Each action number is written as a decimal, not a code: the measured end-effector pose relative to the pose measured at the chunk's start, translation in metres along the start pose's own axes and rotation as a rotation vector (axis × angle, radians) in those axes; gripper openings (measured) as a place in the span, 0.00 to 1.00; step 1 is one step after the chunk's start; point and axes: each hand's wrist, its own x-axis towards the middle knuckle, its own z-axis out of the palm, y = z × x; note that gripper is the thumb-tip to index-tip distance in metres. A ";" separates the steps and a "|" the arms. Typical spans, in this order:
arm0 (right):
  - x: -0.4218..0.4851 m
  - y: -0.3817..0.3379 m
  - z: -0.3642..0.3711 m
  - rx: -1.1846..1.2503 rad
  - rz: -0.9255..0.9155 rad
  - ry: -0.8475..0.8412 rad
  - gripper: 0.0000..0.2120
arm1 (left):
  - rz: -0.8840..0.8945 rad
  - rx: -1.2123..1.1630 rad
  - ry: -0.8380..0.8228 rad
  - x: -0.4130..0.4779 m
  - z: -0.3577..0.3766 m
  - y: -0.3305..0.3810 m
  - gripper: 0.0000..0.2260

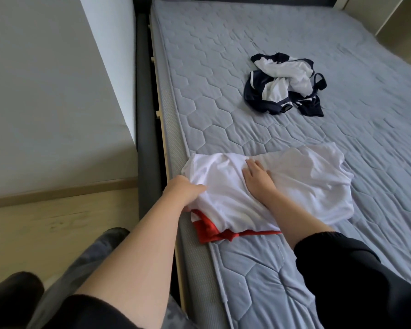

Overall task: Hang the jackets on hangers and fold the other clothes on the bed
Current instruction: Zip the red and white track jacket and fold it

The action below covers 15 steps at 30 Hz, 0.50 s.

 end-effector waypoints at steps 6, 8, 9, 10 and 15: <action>-0.025 0.004 -0.011 0.128 -0.019 0.001 0.21 | -0.081 -1.077 -0.319 -0.021 0.000 0.004 0.08; -0.033 0.003 -0.016 0.163 -0.023 0.023 0.20 | -0.135 -0.948 -0.261 -0.024 0.005 -0.002 0.07; -0.036 0.002 -0.017 0.156 -0.026 0.029 0.19 | -0.177 -0.847 -0.181 -0.025 0.008 -0.006 0.07; -0.039 0.002 -0.017 0.130 -0.032 0.032 0.18 | -0.210 -0.760 -0.093 -0.025 0.010 -0.010 0.08; -0.048 -0.004 -0.015 0.064 -0.097 0.021 0.18 | 0.184 -0.112 0.477 -0.021 0.013 -0.013 0.22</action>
